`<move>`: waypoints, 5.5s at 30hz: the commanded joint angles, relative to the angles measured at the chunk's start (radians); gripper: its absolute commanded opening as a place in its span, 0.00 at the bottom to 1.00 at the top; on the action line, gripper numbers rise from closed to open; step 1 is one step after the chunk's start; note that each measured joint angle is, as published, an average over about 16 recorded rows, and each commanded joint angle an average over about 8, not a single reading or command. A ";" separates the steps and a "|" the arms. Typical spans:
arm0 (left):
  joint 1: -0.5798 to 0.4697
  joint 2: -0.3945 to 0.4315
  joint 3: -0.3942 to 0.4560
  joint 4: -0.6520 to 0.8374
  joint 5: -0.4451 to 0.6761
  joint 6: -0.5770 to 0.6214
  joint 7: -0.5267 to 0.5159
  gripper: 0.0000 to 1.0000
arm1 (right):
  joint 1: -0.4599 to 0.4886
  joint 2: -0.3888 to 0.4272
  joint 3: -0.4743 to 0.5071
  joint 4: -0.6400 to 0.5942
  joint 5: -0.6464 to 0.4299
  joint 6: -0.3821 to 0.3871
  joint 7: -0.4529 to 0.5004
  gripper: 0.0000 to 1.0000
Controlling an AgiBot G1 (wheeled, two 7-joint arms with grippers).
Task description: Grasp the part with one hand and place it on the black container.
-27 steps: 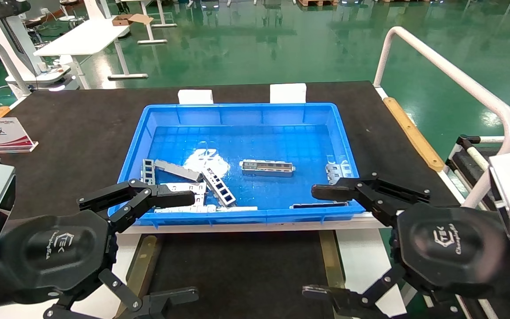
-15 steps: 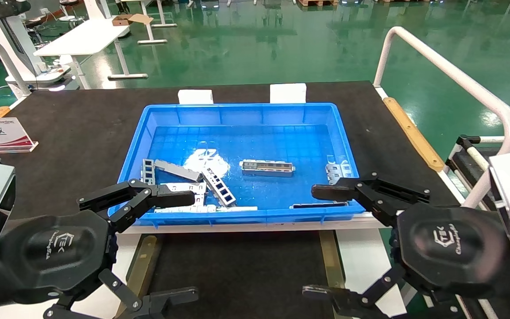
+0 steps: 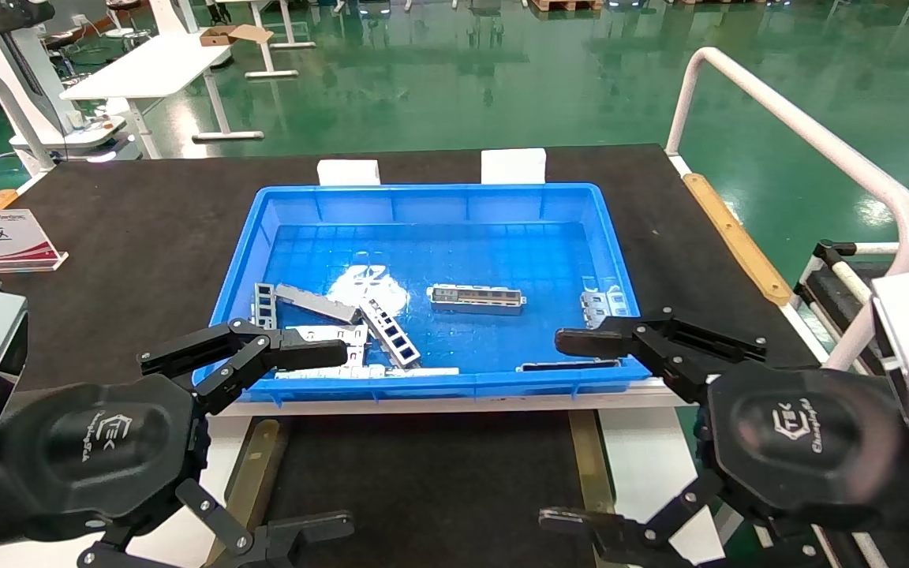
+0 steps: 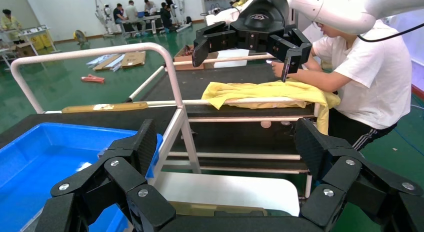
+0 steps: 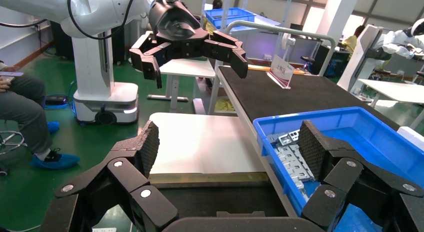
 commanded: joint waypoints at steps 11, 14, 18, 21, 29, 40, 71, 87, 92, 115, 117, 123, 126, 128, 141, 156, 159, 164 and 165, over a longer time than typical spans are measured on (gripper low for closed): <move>0.000 0.000 0.000 0.000 0.000 0.000 0.000 1.00 | 0.000 0.000 0.000 0.000 0.000 0.000 0.000 1.00; 0.000 0.000 0.000 0.000 0.000 0.000 0.000 1.00 | 0.000 0.000 0.000 0.000 0.000 0.000 0.000 1.00; 0.000 0.000 0.000 0.000 0.000 0.000 0.000 1.00 | 0.000 0.000 0.000 0.000 0.000 0.000 0.000 1.00; 0.000 0.000 0.000 0.000 0.000 0.000 0.000 1.00 | 0.000 0.000 0.000 0.000 0.000 0.000 0.000 1.00; 0.000 0.000 0.000 -0.001 0.000 0.000 0.000 1.00 | 0.000 0.000 0.000 0.000 0.000 0.000 0.000 1.00; -0.011 0.032 0.012 -0.005 0.031 -0.040 0.004 1.00 | 0.000 0.000 0.000 -0.001 0.000 0.000 0.000 1.00; -0.286 0.435 0.153 0.575 0.379 -0.284 0.314 1.00 | 0.001 0.000 -0.001 -0.001 0.001 0.000 -0.001 1.00; -0.450 0.674 0.184 1.031 0.465 -0.459 0.594 1.00 | 0.001 0.000 -0.002 -0.001 0.001 0.000 -0.001 1.00; -0.480 0.720 0.186 1.121 0.476 -0.551 0.654 1.00 | 0.001 0.000 -0.002 -0.001 0.001 0.000 -0.001 1.00; -0.406 0.754 0.323 1.047 0.440 -0.760 0.596 0.67 | 0.001 0.001 -0.002 -0.001 0.001 0.000 -0.001 0.47; -0.402 0.754 0.341 1.038 0.433 -0.772 0.585 0.42 | 0.001 0.001 -0.002 -0.001 0.001 0.000 -0.001 0.22; -0.395 0.755 0.396 1.011 0.404 -0.809 0.548 0.00 | 0.001 0.001 -0.002 -0.001 0.001 0.000 -0.001 0.00; -0.392 0.755 0.424 0.998 0.387 -0.827 0.530 0.00 | 0.001 0.001 -0.002 -0.001 0.001 0.000 -0.001 0.00; -0.389 0.755 0.443 0.990 0.375 -0.838 0.518 0.00 | 0.001 0.001 -0.003 -0.001 0.002 0.000 -0.001 0.00; -0.371 0.754 0.561 0.958 0.304 -0.903 0.470 0.00 | 0.001 0.001 -0.003 -0.001 0.002 0.001 -0.002 0.00; -0.372 0.753 0.669 0.932 0.219 -0.964 0.446 0.00 | 0.001 0.001 -0.003 -0.001 0.002 0.001 -0.002 0.00; -0.376 0.753 0.686 0.927 0.200 -0.972 0.442 0.00 | 0.001 0.001 -0.003 -0.001 0.002 0.001 -0.002 0.00; -0.388 0.752 0.709 0.916 0.163 -0.978 0.438 0.00 | 0.001 0.001 -0.003 -0.001 0.002 0.001 -0.002 0.00; -0.392 0.751 0.712 0.914 0.156 -0.978 0.438 0.00 | 0.001 0.001 -0.003 -0.001 0.002 0.001 -0.002 0.00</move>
